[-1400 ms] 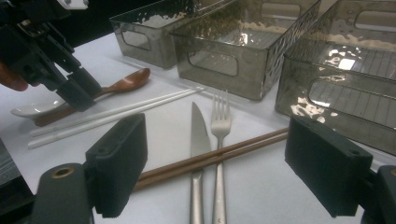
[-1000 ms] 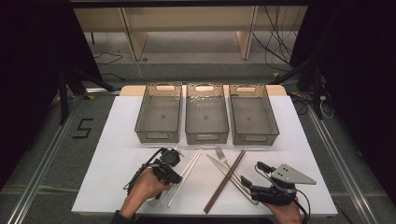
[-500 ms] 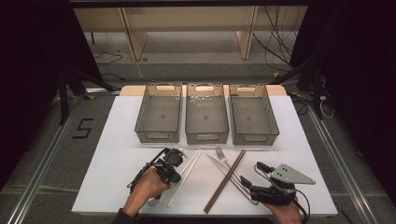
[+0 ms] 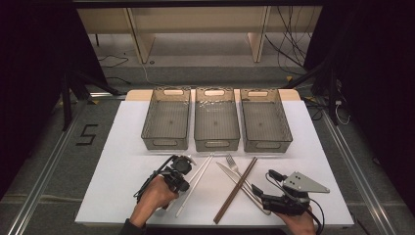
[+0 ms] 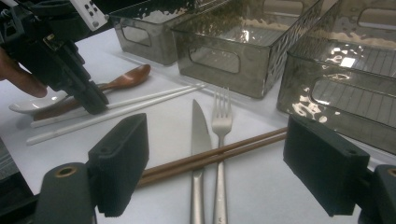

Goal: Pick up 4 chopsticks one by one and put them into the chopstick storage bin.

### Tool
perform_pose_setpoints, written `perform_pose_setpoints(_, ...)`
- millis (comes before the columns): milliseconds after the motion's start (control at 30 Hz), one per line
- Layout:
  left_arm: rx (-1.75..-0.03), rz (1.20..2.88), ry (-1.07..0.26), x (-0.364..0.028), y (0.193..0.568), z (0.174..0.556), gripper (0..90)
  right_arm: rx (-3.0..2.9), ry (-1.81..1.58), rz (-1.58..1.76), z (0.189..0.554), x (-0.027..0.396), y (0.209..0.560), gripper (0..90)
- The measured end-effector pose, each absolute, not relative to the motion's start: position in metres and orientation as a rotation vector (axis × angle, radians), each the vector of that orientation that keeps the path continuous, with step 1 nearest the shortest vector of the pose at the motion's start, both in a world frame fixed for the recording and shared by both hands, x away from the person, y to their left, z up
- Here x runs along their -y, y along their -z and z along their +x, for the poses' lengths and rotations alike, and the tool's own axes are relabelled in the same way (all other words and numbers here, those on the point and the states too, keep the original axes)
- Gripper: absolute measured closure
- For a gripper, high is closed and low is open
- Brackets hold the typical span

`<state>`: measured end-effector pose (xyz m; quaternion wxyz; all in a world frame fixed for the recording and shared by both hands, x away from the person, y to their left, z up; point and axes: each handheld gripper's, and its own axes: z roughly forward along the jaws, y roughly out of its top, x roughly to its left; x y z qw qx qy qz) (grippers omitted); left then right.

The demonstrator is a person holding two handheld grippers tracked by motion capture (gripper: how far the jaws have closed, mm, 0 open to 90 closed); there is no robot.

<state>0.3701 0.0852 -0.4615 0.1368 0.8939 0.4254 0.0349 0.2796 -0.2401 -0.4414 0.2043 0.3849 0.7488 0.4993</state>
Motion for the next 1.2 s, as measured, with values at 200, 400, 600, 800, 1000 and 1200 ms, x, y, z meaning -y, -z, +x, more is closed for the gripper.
perform_pose_setpoints(200,-1.223,2.590,-0.104,-0.085,0.461,0.370,82.1,-2.089,-1.394,1.073,0.280,0.240,0.441,23.2)
perform_pose_setpoints(400,-1.220,2.590,-0.096,-0.086,0.461,0.371,83.8,-2.089,-1.393,1.071,0.280,0.240,0.441,23.4)
perform_pose_setpoints(600,-1.214,2.578,-0.093,-0.086,0.461,0.371,83.9,-2.089,-1.392,1.072,0.280,0.241,0.441,23.5)
perform_pose_setpoints(800,-1.200,2.561,-0.104,-0.087,0.455,0.370,84.0,-2.083,-1.396,1.078,0.280,0.241,0.441,23.6)
perform_pose_setpoints(1000,-1.177,2.531,-0.111,-0.091,0.448,0.368,84.0,-2.083,-1.395,1.079,0.280,0.241,0.441,23.6)
perform_pose_setpoints(1200,-1.124,2.524,-0.100,-0.091,0.441,0.364,84.1,-2.080,-1.397,1.081,0.280,0.242,0.441,23.6)
